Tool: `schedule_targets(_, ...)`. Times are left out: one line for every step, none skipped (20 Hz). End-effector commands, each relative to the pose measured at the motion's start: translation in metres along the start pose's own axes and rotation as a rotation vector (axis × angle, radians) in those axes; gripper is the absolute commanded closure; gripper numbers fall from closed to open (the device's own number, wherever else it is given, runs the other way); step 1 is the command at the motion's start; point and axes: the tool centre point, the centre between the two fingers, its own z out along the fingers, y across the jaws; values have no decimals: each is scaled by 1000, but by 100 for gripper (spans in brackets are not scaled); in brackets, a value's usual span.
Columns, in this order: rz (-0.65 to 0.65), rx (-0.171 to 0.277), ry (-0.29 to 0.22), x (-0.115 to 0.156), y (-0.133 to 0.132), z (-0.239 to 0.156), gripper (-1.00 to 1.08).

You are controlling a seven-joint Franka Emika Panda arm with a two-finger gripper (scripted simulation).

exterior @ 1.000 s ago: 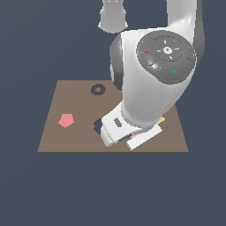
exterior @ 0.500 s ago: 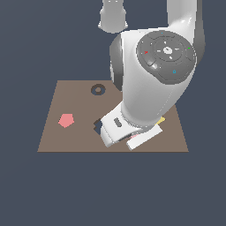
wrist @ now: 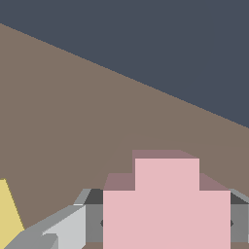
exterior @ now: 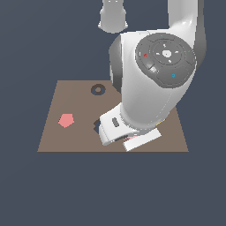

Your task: Insert a designated object into the corresponding slot on a board.

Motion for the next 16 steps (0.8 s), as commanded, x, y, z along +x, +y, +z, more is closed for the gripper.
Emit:
schedule_targets(51,0,1,2,2,-1,108)
schedule_targets(75,0,1,3,3,-1,108)
schedule_targets(101,0,1,4,4,-1,108)
schedule_targets(128,0,1,4,5,-1,108)
schedule_targets(156,0,1,5,6,-1,108)
schedule_targets(186,0,1,6,7,-1,108)
schedule_targets(218,0,1,7,9,-1,108)
schedule_targets(251,0,1,8,10,-1,108)
schedule_targets(286,0,1,9,12,-2,108)
schedule_targets(323,0,1,9,13,-2,108)
schedule_targets(361,0,1,10,15,-2,108)
schedule_targets(400,0,1,11,17,-2,108)
schedule_targets(441,0,1,12,19,-2,108)
schedule_targets(484,0,1,12,21,-2,108)
schedule_targets(527,0,1,13,23,-3,108)
schedule_targets(570,0,1,13,25,-3,108)
